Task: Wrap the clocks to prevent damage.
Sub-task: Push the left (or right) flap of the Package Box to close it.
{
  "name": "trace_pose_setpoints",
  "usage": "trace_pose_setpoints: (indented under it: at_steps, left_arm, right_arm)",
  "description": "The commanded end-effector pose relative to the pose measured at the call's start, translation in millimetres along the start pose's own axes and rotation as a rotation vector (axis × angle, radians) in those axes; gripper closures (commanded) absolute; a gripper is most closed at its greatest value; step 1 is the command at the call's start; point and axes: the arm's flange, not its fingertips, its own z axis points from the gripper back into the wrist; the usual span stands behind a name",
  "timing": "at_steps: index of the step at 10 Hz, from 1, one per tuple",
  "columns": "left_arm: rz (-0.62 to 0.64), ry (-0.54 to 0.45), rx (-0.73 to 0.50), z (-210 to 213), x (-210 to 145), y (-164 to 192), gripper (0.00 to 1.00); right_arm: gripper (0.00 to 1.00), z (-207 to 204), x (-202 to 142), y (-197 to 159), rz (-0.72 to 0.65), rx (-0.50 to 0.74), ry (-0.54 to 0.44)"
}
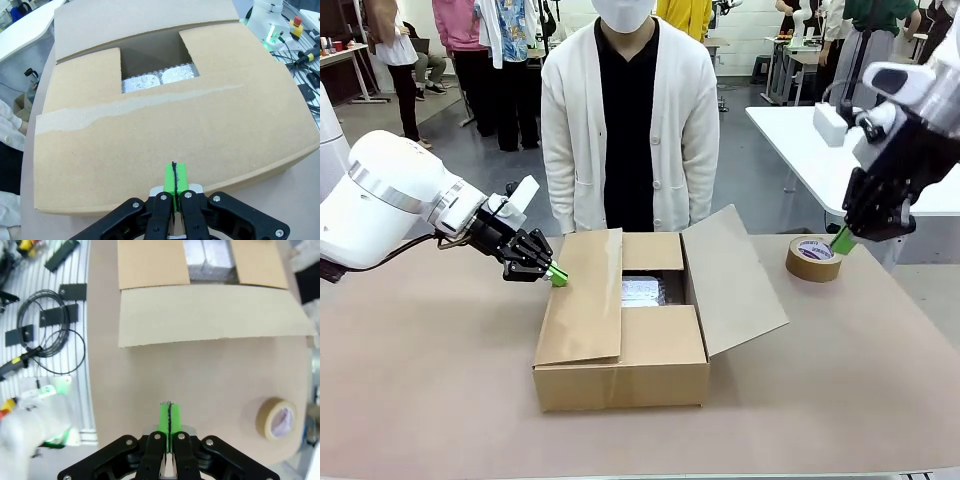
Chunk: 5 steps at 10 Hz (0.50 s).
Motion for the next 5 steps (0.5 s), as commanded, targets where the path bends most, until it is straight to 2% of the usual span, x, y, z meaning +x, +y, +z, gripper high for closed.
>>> trace_pose_setpoints:
  at_steps: [1,2,4,5]
  left_arm:
    - [-0.010,0.006,-0.005,-5,-4,0,1.00]
    - [-0.010,0.006,-0.005,-5,-4,0,1.00]
    - [-0.010,0.006,-0.005,-5,-4,0,1.00]
    - [-0.010,0.006,-0.005,-5,-4,0,1.00]
  right_arm:
    - [0.99,-59,-32,-31,-0.018,0.038,-0.093]
    - [0.99,-82,-40,-34,-0.017,0.005,-0.091]
    - [0.99,-116,-46,-40,-0.138,-0.003,-0.066]
    - [0.99,-115,-38,-45,-0.279,0.016,-0.045]
